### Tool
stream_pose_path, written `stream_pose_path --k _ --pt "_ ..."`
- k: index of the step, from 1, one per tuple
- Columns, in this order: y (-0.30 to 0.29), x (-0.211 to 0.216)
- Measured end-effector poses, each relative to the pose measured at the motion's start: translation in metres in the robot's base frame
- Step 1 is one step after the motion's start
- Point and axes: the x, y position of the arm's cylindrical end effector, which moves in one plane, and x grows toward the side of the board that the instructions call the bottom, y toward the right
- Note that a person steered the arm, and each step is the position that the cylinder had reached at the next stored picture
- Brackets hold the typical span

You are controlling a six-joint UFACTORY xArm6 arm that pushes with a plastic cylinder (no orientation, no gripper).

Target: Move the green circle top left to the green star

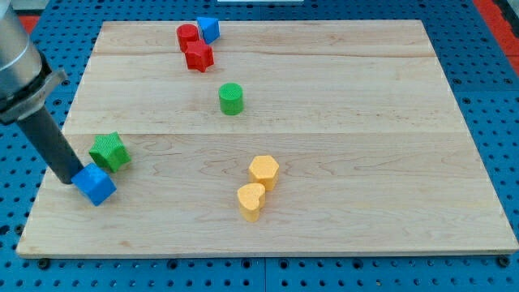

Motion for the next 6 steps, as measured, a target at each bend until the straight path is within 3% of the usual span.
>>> stream_pose_path --k 1,2,3,4,5,6 --pt "-0.017 -0.027" --pt "-0.009 -0.095" --pt "0.119 -0.132" --pt "0.151 -0.167" --pt "0.237 -0.167" --pt "0.271 -0.126"
